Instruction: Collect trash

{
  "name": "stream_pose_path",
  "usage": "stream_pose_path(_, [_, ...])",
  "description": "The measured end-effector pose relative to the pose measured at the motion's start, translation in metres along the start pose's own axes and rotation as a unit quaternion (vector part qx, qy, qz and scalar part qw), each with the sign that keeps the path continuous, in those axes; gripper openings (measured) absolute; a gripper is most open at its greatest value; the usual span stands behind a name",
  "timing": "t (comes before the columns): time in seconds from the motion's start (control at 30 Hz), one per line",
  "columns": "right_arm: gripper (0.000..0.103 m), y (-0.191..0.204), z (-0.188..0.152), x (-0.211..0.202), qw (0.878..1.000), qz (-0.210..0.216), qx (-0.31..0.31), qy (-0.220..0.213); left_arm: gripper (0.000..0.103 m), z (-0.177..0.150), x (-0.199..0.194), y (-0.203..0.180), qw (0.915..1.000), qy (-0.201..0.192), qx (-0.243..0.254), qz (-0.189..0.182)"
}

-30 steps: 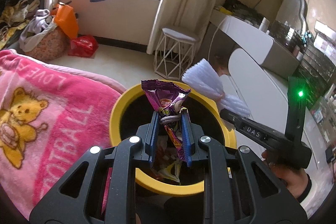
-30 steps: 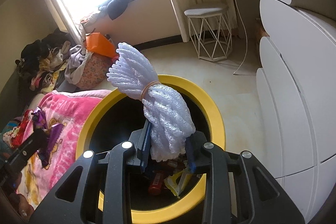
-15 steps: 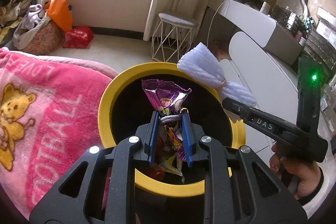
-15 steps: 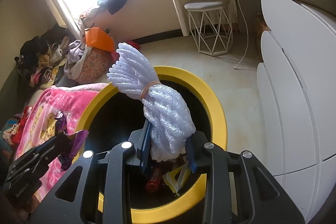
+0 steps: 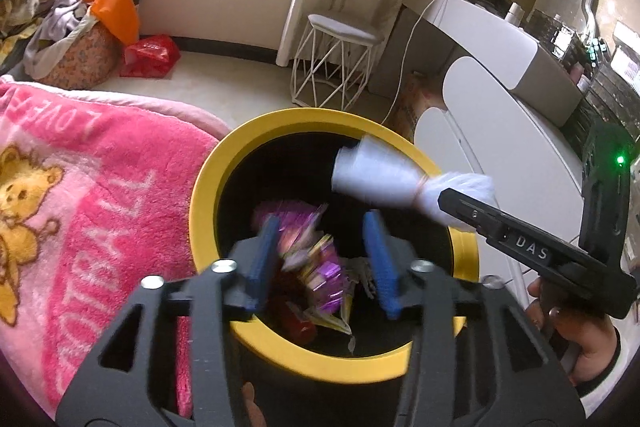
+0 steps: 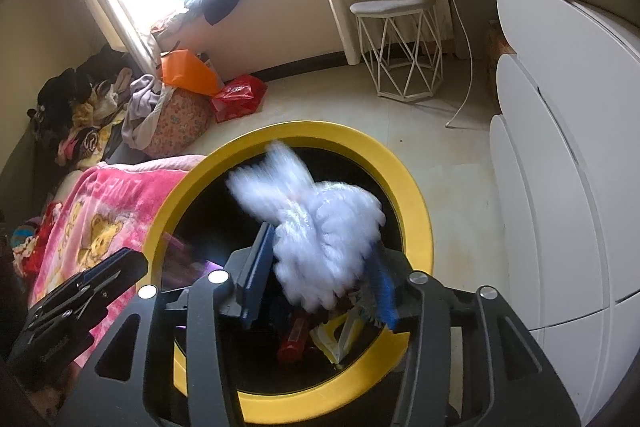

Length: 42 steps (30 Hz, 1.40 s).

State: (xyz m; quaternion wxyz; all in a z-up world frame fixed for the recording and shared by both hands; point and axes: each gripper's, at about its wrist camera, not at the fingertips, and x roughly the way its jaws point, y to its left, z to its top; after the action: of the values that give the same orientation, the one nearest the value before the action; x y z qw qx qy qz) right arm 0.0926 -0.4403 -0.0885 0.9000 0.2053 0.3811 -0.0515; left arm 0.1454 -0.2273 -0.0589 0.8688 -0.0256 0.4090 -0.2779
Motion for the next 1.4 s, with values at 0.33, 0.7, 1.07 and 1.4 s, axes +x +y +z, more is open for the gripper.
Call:
stream_pose_path(0.33, [0.060, 0.003, -0.004, -0.014, 1.000, -0.003, -0.005, -0.011, 0.061, 0.001, -0.020, 0.011, 0.9995, -0.019, -0.020, 0.018])
stream_pose_path(0.7, [0.075, 0.014, -0.008, -0.032, 0.999, -0.001, -0.021, -0.026, 0.092, 0.000, -0.055, 0.027, 0.9976, -0.049, -0.038, 0.032])
stream_pose_path(1.07, [0.087, 0.043, -0.019, -0.061, 0.995, 0.023, -0.068, -0.066, 0.092, -0.008, -0.099, 0.040, 0.9920, -0.089, -0.052, 0.073])
stream_pose_path(1.4, [0.095, 0.074, -0.038, -0.080, 0.986, 0.042, -0.122, -0.108, 0.092, -0.027, -0.134, 0.050, 0.9859, -0.117, -0.055, 0.106])
